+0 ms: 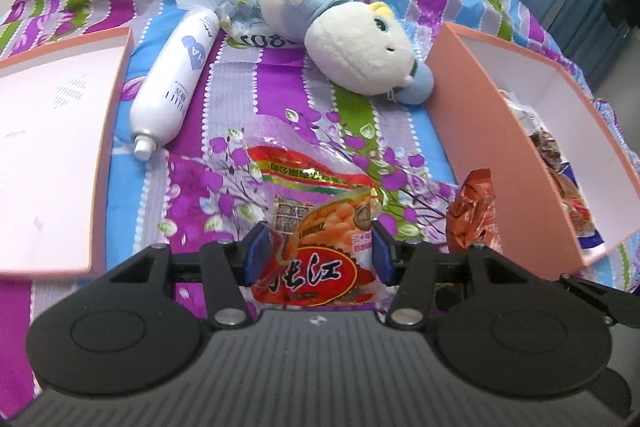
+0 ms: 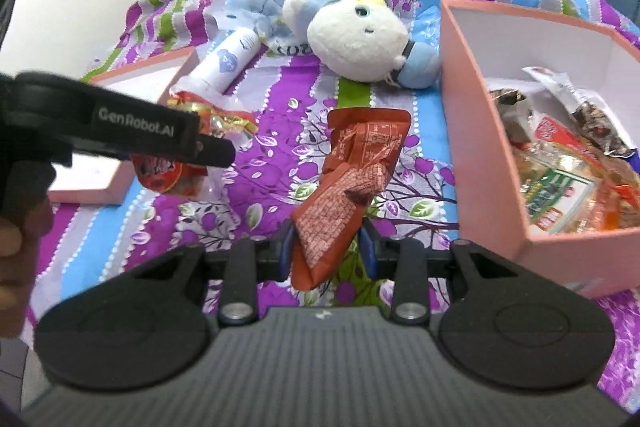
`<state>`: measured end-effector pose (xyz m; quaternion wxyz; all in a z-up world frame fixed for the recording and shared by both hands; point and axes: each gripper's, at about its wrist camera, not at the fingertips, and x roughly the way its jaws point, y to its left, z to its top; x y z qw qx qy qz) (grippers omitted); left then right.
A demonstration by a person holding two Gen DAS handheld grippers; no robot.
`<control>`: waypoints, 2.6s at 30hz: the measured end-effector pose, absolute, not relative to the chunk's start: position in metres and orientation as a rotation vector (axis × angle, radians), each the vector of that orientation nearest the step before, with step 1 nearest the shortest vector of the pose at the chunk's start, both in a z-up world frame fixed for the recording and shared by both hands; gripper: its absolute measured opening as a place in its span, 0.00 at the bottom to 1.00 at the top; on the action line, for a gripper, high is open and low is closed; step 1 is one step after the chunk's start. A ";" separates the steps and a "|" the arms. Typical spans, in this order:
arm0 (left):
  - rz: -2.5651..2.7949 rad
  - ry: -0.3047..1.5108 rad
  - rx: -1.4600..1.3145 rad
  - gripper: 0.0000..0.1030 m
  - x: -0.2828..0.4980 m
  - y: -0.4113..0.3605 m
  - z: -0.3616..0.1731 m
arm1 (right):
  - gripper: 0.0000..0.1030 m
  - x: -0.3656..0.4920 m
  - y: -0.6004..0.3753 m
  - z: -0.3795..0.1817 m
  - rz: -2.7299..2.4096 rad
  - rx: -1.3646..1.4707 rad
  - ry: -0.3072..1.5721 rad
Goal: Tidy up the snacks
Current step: 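Lift both held snacks and carry them over the pink shoebox, then lower both snacks into the shoebox and open both grippers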
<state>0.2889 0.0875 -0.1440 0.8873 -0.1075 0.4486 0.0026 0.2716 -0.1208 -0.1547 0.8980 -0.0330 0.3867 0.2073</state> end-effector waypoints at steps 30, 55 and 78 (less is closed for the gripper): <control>-0.125 0.692 -0.247 0.56 0.188 0.000 0.006 | 0.35 0.172 -0.215 -0.022 0.338 0.030 0.485; -0.326 0.772 -0.195 0.57 0.302 -0.095 -0.008 | 0.35 0.239 -0.300 -0.036 0.134 0.096 0.538; -0.354 0.968 -0.145 0.59 0.454 -0.142 -0.099 | 0.38 0.372 -0.319 -0.120 0.125 0.135 0.766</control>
